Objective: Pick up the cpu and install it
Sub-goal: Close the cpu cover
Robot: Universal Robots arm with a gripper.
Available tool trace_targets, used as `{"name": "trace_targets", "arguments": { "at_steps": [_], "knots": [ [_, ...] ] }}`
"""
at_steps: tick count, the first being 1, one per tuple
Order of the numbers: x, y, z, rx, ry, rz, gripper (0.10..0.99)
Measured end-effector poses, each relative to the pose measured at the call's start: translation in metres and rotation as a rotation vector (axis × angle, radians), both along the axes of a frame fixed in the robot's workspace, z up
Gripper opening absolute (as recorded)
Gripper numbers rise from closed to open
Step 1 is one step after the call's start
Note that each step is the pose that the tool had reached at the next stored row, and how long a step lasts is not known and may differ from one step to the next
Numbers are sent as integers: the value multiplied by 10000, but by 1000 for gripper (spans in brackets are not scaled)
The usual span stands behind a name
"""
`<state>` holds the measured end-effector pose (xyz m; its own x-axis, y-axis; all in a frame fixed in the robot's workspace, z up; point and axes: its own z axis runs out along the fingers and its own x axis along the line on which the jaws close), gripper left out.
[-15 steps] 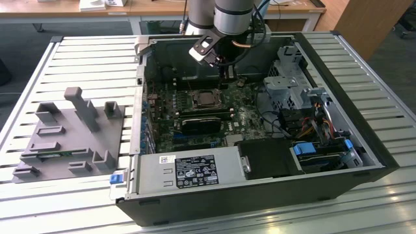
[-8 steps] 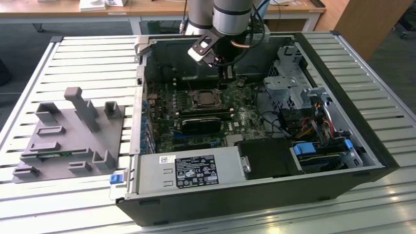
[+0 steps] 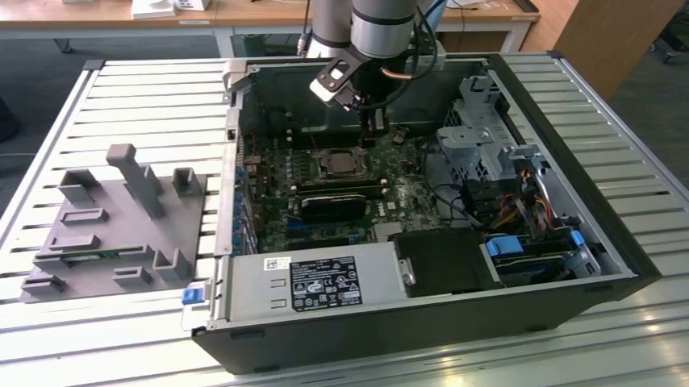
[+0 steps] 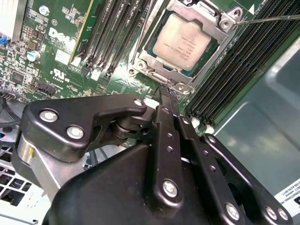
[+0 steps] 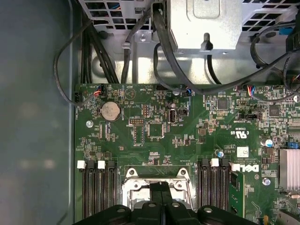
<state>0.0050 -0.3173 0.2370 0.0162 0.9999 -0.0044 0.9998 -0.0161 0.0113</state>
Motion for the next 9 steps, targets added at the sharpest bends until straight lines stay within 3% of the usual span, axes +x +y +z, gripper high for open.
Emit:
{"name": "trace_targets", "arguments": {
  "at_steps": [9],
  "knots": [
    [-44, -3, -14, 0, -1, -1, 106]
  ]
}}
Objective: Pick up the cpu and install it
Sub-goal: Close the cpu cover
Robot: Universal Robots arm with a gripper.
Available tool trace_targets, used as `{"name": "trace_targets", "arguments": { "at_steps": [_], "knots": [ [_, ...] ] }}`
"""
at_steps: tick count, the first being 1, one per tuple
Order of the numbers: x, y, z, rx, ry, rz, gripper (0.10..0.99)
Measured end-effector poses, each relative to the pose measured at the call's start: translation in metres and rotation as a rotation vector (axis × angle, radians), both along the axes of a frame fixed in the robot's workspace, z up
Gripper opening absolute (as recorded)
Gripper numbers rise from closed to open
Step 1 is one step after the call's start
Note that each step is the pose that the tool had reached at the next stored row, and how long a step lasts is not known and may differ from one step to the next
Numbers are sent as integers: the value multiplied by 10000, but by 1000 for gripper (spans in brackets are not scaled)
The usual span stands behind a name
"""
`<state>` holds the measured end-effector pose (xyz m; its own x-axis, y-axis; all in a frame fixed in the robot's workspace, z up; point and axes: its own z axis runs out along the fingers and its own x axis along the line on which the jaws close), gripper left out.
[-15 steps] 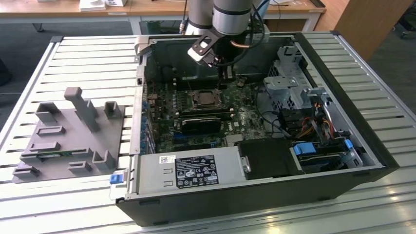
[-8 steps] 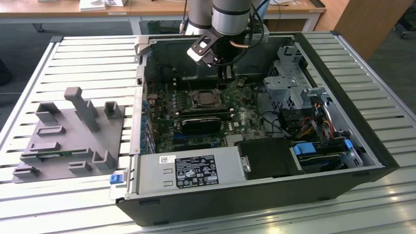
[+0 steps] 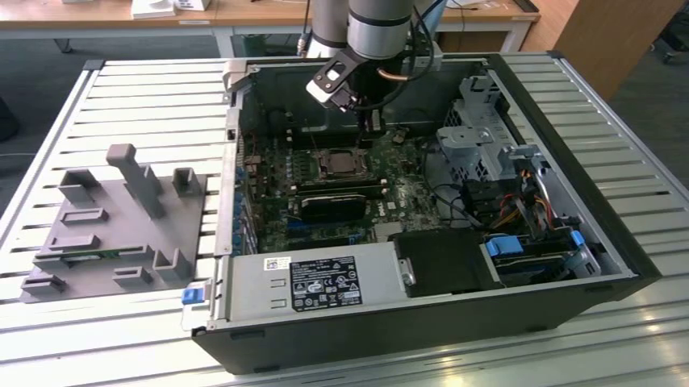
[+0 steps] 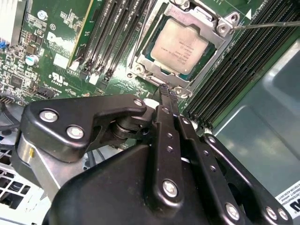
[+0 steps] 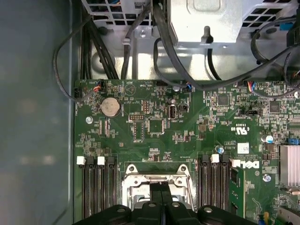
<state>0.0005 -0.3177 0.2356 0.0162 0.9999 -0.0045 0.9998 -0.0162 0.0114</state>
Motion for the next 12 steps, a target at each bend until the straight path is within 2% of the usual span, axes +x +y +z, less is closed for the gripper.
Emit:
{"name": "trace_targets", "arguments": {
  "at_steps": [12],
  "knots": [
    [-25, -20, -14, 1, -1, 0, 106]
  ]
}}
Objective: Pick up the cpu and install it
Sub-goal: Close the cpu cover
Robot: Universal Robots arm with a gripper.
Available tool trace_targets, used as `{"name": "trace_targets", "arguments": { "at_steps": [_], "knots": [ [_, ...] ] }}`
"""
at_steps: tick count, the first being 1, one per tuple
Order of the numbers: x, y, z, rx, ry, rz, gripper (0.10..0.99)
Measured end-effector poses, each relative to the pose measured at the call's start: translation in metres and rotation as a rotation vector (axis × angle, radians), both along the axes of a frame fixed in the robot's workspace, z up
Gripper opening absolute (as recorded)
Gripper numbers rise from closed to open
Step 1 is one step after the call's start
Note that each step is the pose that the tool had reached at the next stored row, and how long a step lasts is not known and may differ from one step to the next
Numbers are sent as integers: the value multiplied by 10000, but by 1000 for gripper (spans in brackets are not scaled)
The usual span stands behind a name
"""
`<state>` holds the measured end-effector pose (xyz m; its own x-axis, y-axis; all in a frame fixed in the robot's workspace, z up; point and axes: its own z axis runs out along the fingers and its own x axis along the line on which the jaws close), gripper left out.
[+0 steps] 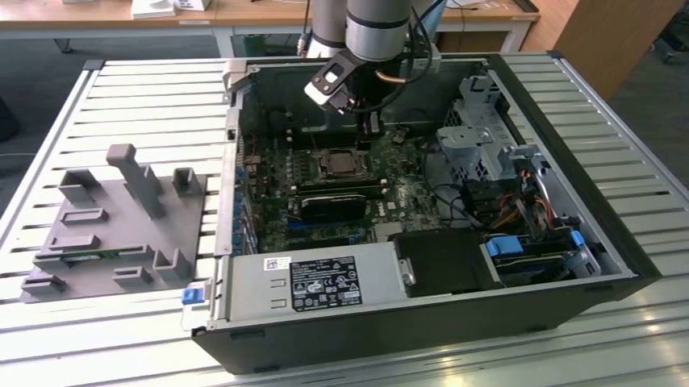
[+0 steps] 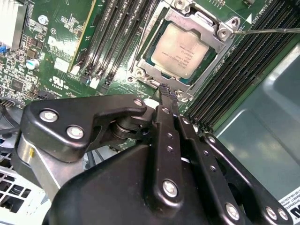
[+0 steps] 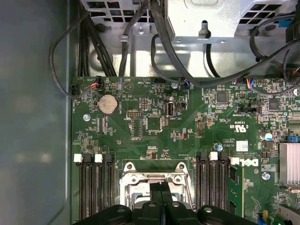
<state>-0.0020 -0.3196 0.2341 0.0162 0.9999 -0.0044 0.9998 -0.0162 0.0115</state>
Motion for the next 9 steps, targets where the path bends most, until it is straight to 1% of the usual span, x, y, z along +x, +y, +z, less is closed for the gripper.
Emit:
{"name": "trace_targets", "arguments": {
  "at_steps": [6, 9],
  "knots": [
    [-7, -6, 0, 0, 0, -1, 106],
    [-26, -15, -3, 3, -1, 0, 106]
  ]
}}
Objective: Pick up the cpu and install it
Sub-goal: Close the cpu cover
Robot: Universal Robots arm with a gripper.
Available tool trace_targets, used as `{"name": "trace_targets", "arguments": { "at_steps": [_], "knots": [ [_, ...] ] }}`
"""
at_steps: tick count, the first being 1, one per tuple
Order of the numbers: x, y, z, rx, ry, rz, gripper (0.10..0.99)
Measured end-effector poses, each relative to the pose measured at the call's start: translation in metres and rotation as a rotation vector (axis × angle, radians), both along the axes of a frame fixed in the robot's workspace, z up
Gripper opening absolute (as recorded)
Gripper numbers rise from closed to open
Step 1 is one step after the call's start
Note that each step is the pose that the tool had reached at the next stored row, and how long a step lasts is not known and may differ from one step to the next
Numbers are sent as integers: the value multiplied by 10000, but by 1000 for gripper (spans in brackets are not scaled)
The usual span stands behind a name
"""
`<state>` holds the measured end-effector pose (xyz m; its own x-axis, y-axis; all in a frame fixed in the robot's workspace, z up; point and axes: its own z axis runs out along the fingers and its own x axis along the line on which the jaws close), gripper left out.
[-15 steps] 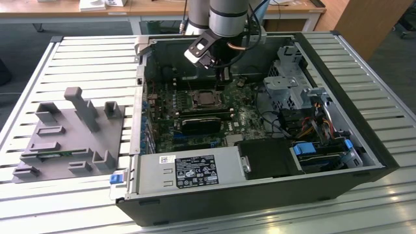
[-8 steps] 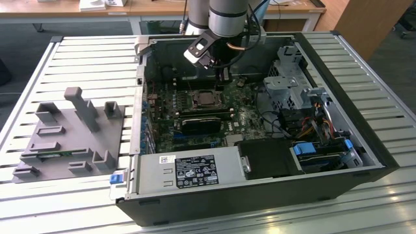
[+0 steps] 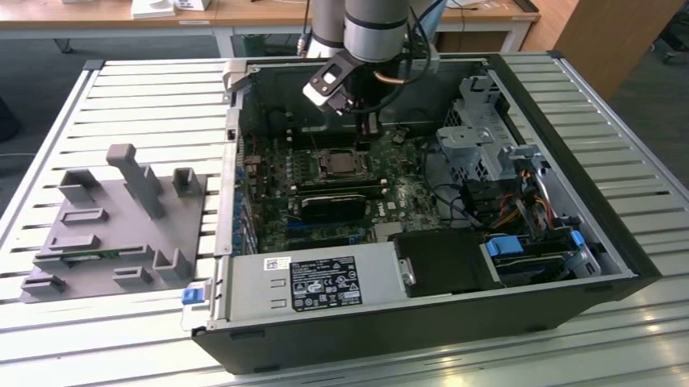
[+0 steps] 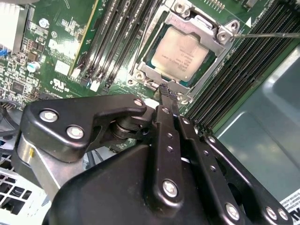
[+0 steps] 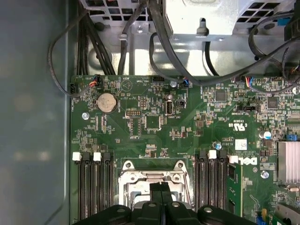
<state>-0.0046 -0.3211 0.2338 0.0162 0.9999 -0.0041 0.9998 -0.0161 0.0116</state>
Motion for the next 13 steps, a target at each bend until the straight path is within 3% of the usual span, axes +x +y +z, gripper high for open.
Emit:
{"name": "trace_targets", "arguments": {
  "at_steps": [8, 13],
  "knots": [
    [-129, -2, -13, -4, 2, 2, 106],
    [-153, -9, -23, -2, 1, 2, 106]
  ]
}}
